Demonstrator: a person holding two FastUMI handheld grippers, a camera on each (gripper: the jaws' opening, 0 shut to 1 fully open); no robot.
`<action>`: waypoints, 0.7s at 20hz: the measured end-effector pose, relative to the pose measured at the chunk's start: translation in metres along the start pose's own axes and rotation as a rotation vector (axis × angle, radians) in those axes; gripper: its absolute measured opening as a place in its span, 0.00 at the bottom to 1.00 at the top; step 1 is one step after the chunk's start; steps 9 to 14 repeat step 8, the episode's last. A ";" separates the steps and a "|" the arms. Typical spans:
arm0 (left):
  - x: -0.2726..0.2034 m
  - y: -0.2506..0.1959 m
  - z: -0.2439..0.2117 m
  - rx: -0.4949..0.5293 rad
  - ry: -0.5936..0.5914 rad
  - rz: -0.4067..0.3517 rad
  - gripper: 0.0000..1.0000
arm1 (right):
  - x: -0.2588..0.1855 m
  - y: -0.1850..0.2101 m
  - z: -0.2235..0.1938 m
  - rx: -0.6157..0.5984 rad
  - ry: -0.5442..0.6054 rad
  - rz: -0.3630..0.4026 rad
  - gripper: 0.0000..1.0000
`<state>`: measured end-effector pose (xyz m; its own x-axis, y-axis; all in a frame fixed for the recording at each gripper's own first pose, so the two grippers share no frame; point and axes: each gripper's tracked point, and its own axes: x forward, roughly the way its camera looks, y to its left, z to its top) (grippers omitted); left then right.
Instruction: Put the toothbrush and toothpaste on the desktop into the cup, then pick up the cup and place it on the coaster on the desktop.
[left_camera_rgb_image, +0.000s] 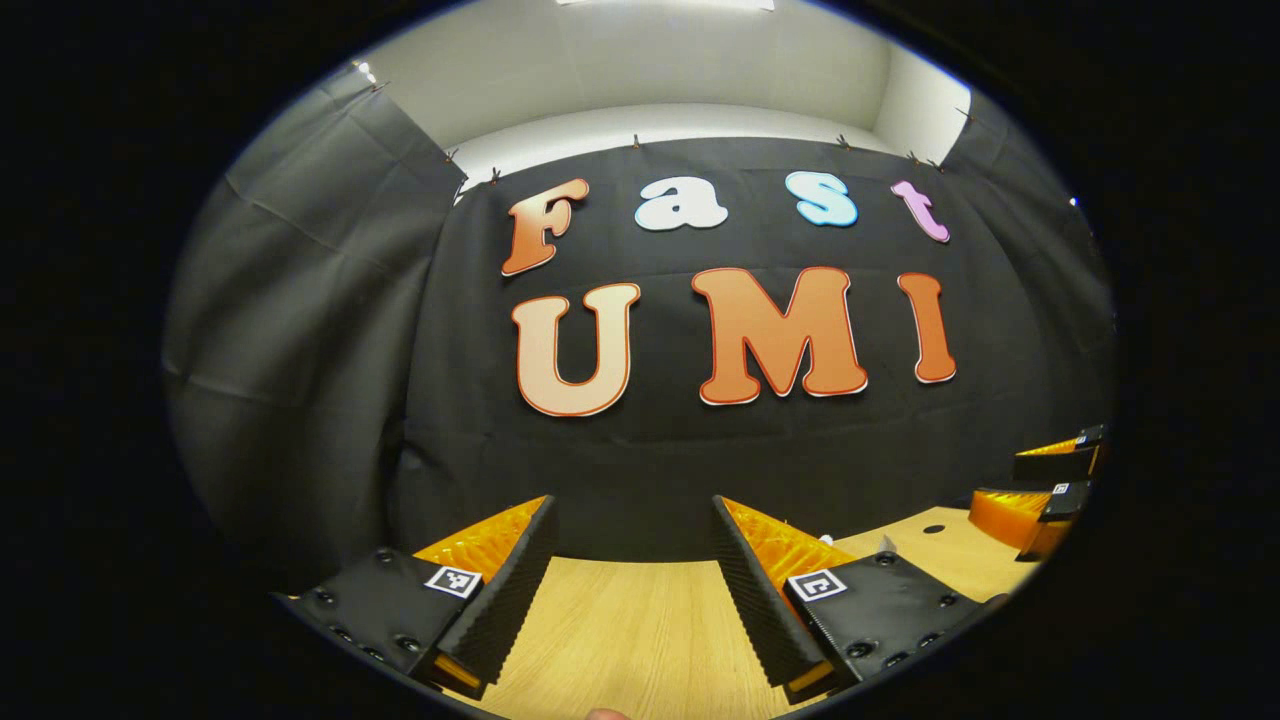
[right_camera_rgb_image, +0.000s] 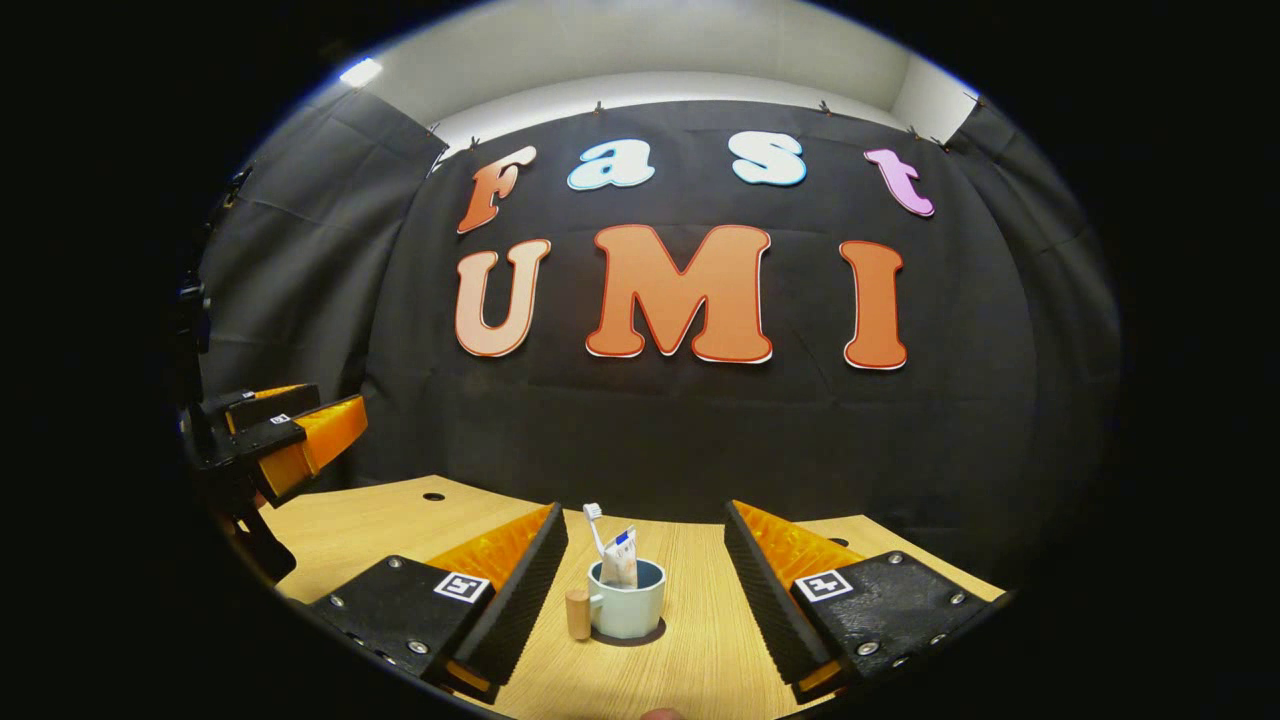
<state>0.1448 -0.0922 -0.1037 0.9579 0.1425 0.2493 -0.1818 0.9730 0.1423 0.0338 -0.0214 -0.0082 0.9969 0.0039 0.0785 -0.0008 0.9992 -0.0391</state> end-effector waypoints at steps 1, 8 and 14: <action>-0.001 -0.003 0.004 0.013 -0.011 0.005 0.99 | -0.003 -0.002 0.000 -0.010 0.002 0.001 0.95; -0.017 -0.021 0.018 -0.009 -0.035 -0.015 0.94 | -0.014 -0.024 0.010 0.011 -0.025 -0.010 0.95; -0.017 -0.021 0.018 -0.009 -0.035 -0.015 0.94 | -0.014 -0.024 0.010 0.011 -0.025 -0.010 0.95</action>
